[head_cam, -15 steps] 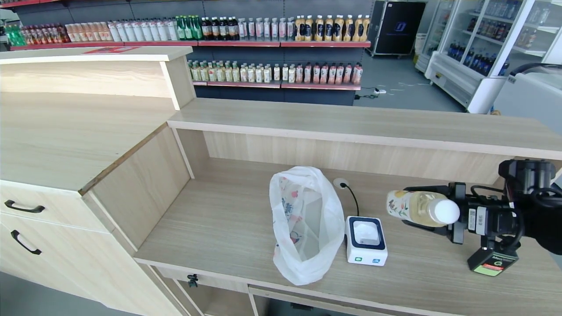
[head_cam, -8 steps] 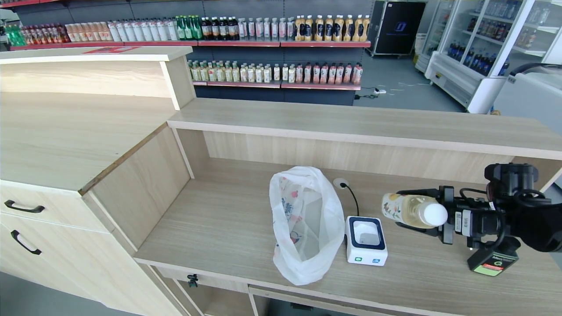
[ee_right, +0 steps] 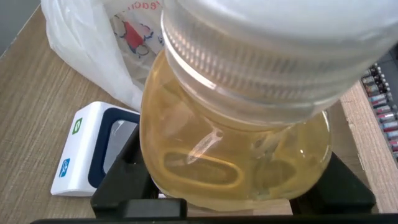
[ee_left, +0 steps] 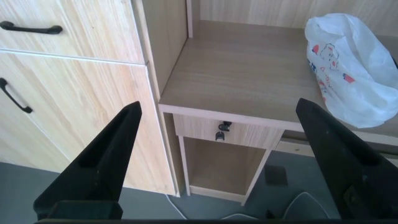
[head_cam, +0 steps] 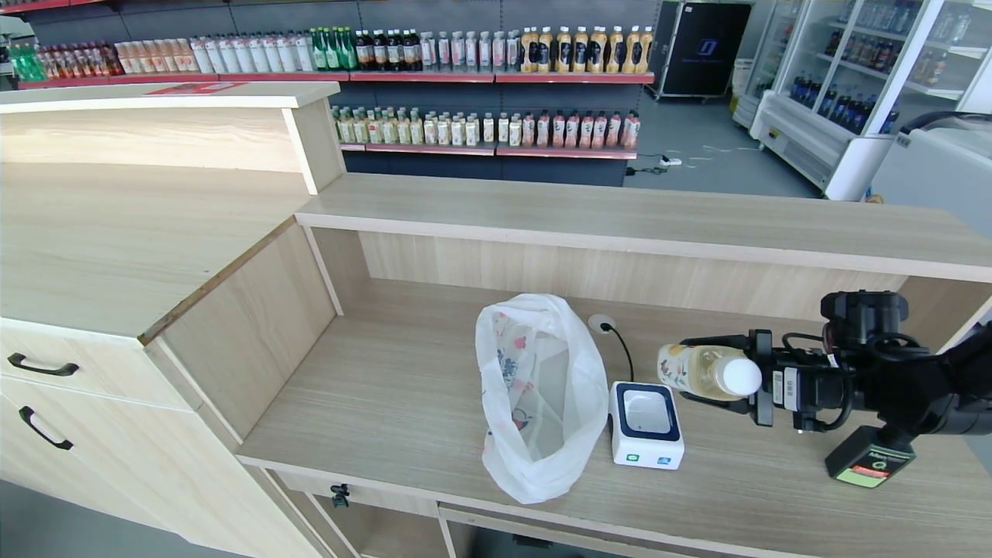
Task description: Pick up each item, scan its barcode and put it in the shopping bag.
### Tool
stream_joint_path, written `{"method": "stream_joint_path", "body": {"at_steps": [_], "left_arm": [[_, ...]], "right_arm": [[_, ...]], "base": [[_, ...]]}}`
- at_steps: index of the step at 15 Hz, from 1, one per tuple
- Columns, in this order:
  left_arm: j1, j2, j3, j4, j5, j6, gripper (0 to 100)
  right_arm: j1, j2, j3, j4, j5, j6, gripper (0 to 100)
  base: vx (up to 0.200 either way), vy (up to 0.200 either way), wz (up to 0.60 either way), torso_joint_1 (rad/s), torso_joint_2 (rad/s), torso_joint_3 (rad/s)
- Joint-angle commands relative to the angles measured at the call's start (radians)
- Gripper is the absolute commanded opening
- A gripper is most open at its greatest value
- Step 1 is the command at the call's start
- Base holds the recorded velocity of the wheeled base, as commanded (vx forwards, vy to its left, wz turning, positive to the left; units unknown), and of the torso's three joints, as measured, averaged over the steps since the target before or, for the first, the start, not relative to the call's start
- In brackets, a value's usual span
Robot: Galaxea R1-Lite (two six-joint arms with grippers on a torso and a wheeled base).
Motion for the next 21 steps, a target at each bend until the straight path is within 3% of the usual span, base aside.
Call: {"method": "stream_joint_path", "body": {"at_steps": [1,21], "left_arm": [[0.0,0.0,0.0,0.001,0.0,0.0,100],[0.0,0.0,0.0,0.0,0.0,0.0,100]], "right_arm": [[0.008,0.048,-0.022,0.0,0.001,0.001,0],[0.083,0.157,-0.152,-0.002,0.001,0.03,0]], "base": [[0.0,0.0,0.0,0.0,0.0,0.0],[0.0,0.0,0.0,0.0,0.0,0.0]]}}
